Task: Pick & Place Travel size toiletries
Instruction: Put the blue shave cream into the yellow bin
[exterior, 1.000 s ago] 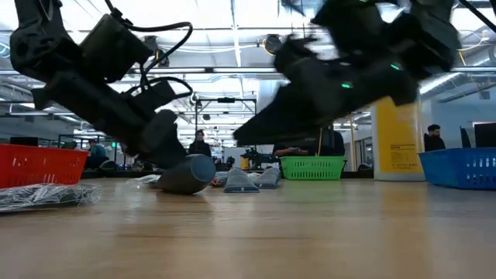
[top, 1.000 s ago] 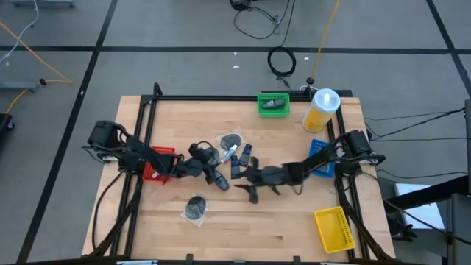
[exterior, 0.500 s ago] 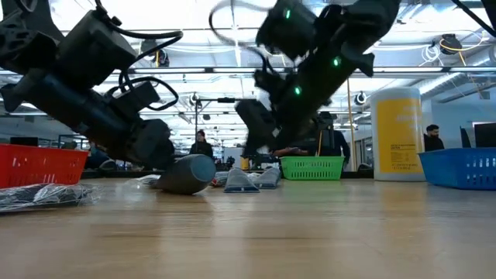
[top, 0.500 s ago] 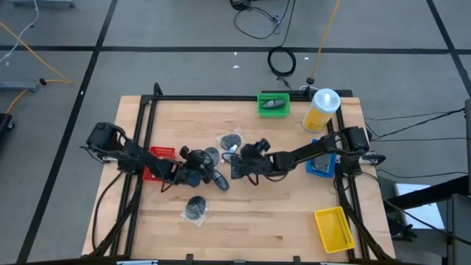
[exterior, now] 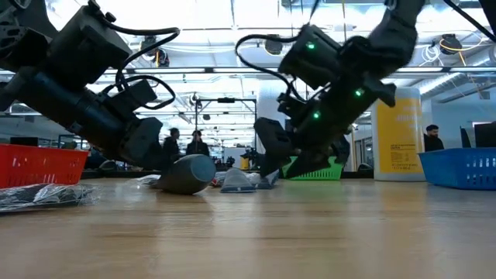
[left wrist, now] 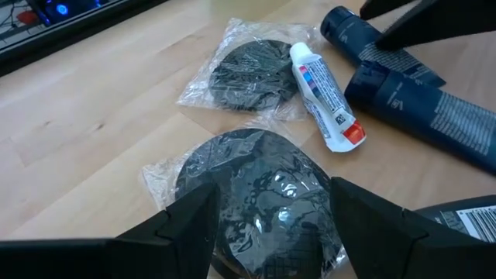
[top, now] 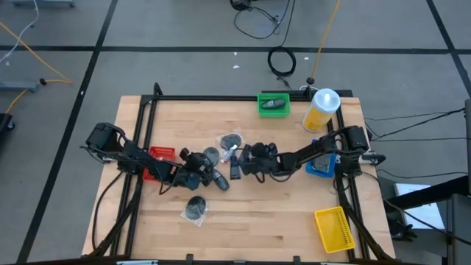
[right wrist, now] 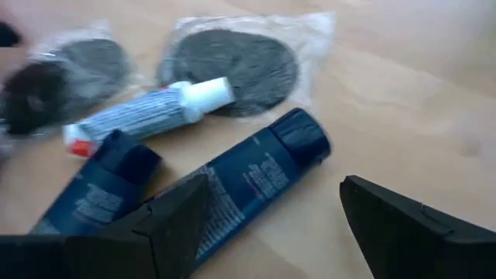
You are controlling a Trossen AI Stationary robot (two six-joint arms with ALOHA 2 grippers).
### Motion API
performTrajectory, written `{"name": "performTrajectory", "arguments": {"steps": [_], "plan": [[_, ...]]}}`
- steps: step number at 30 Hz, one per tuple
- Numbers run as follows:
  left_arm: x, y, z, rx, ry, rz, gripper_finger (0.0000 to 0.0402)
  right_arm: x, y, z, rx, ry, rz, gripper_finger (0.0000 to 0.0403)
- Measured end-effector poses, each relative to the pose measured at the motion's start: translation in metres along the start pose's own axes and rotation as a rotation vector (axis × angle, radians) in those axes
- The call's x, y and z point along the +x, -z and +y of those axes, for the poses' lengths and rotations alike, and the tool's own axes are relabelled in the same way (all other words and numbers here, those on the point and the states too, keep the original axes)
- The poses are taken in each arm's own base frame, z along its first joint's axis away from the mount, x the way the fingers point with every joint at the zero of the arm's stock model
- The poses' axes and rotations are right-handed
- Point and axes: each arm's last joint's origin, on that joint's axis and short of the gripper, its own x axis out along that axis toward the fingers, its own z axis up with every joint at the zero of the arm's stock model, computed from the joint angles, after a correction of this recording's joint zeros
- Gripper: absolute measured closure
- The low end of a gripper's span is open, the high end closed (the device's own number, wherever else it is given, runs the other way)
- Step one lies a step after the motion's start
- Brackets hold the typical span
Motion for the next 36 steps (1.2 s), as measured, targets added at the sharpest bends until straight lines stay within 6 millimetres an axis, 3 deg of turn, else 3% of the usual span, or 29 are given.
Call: {"name": "performTrajectory", "arguments": {"steps": [10,15,20,24,30,36], "plan": [[0.0,-0.001,0.0,-0.003,-0.013,-0.013,0.016,0.013,-0.01,-0.015,0.049,-0.084,-0.037,0.0124],[0.001,-0.001,0.001,-0.003,-0.016,-0.015,0.016,0.02,-0.005,-0.018,0.043,-0.081,-0.013,0.0124],[0.002,-0.002,0.001,-0.004,-0.02,-0.014,0.016,0.028,0.005,-0.018,-0.071,-0.099,0.015,0.0132],[0.002,-0.002,0.001,-0.004,-0.02,-0.014,0.016,0.028,0.003,-0.017,-0.268,-0.135,0.009,0.0155],[0.002,-0.002,0.001,-0.005,-0.02,-0.014,0.016,0.015,-0.02,-0.022,-0.608,-0.174,0.0,0.0172],[0.002,-0.002,0.001,-0.006,-0.019,-0.012,0.016,-0.014,-0.048,-0.031,-0.597,-0.136,0.012,0.0165]]}}
